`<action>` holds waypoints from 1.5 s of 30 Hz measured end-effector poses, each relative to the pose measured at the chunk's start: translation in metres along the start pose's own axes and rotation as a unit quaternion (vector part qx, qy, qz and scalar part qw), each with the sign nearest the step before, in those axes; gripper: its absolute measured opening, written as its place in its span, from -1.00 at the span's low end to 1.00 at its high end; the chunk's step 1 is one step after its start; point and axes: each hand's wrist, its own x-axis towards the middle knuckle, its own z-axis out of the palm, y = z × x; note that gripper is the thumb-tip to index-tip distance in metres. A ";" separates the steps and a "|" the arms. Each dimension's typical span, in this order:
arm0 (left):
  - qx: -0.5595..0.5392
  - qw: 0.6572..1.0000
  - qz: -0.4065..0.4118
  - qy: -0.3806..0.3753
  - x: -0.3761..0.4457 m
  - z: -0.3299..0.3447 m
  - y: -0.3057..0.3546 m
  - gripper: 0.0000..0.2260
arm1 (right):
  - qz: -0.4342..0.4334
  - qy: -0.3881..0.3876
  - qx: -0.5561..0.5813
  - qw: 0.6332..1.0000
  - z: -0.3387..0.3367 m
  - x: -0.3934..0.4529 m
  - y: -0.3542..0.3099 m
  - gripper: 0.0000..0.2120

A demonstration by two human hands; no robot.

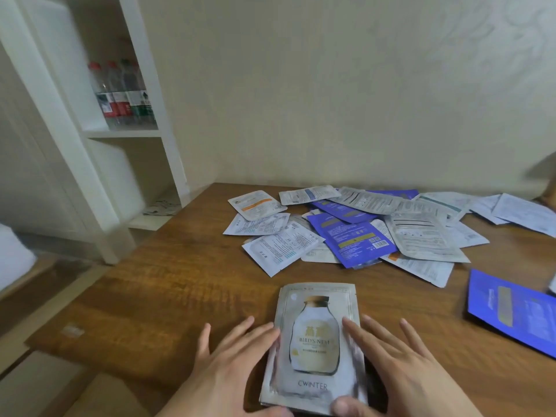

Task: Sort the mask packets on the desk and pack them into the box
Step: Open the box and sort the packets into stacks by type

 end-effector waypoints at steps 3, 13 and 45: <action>-0.020 1.000 0.018 0.003 0.003 -0.012 -0.007 -0.10 | 0.023 0.080 -0.014 0.996 -0.025 0.017 0.013 -0.05; -0.053 0.993 0.057 0.091 0.136 -0.066 0.020 -0.48 | 0.017 -0.039 -0.123 0.991 -0.035 0.140 0.084 -0.13; 0.139 0.988 -0.039 0.053 0.162 -0.067 -0.083 -0.17 | -0.214 0.179 -0.212 0.937 -0.024 0.149 0.104 -0.46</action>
